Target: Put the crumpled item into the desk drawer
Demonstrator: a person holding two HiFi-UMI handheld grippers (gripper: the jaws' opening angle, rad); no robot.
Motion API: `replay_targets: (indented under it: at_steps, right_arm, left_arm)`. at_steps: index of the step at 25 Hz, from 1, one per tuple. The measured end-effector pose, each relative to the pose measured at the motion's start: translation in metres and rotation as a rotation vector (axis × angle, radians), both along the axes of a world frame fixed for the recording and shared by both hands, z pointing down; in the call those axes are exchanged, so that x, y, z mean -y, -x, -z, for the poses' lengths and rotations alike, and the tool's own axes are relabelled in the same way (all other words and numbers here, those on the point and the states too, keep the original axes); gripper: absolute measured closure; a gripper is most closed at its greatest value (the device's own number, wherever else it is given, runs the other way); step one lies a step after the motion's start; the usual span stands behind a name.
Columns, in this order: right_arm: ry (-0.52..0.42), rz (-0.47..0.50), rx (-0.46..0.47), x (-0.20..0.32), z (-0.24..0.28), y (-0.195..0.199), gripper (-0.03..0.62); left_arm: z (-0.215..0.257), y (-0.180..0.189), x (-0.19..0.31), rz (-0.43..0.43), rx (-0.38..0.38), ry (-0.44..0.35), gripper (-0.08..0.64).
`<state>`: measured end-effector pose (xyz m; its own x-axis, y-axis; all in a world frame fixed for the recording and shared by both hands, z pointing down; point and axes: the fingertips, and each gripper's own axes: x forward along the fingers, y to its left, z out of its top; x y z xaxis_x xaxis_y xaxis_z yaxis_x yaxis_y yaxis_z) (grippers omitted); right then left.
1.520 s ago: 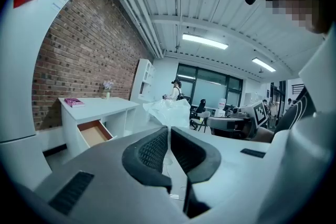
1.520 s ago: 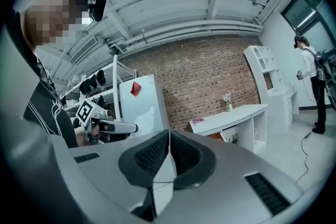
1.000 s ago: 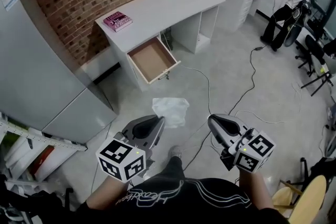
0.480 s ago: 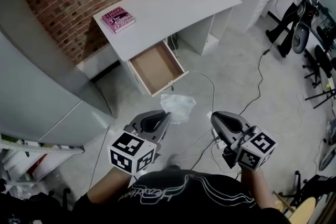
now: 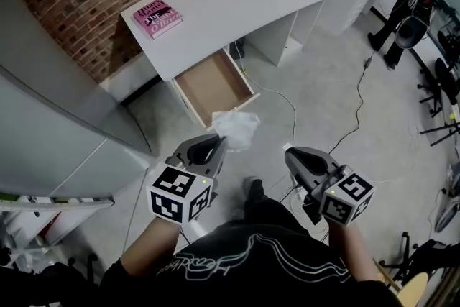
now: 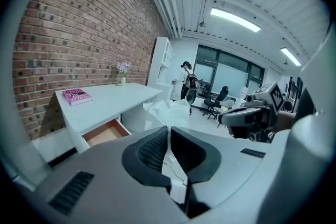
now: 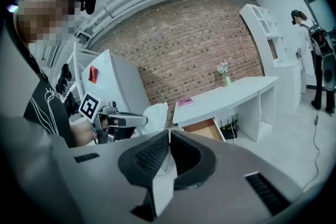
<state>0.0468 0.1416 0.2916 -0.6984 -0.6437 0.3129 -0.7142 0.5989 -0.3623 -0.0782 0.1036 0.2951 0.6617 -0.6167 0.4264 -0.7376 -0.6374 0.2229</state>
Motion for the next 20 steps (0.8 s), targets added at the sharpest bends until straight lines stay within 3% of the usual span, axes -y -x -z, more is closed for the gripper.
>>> replay_targets:
  at_steps: [8,20]
  right_arm:
    - [0.002,0.037,0.066,0.056,-0.002,0.002,0.549]
    - [0.063,0.088,0.030,0.185,-0.033,-0.022,0.548]
  left_arm:
    - [-0.011,0.002,0.049,0.059,0.045,-0.004,0.525]
    - [-0.059,-0.008,0.171,0.136,0.121,0.073,0.524]
